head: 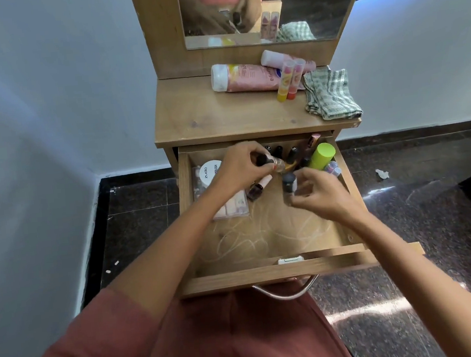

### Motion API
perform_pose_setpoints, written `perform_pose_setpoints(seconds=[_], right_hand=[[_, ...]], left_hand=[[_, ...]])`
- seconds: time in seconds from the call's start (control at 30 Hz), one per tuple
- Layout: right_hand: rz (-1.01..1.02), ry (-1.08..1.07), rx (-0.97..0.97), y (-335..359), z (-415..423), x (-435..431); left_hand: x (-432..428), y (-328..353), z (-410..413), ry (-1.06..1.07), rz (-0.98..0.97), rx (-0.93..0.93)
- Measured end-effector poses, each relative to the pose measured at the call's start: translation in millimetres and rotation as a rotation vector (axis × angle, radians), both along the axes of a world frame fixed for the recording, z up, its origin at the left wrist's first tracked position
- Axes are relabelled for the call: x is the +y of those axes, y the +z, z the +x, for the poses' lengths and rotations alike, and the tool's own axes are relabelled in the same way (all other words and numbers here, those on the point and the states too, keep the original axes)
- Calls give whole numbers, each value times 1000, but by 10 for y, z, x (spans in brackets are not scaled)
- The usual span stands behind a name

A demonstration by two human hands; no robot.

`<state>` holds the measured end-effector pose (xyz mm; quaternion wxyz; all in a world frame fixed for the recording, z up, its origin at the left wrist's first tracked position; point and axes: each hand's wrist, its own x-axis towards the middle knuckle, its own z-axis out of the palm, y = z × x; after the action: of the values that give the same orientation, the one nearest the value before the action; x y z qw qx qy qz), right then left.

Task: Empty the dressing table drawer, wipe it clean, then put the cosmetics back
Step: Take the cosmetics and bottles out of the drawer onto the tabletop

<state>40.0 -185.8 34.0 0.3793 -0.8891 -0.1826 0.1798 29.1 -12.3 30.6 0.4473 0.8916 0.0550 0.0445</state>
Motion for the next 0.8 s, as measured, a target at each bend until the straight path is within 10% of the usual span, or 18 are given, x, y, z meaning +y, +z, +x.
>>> perform_pose_setpoints(seconds=[0.8], right_hand=[[314, -396, -354, 227, 912, 1054]], left_hand=[[346, 369, 822, 255, -97, -281]])
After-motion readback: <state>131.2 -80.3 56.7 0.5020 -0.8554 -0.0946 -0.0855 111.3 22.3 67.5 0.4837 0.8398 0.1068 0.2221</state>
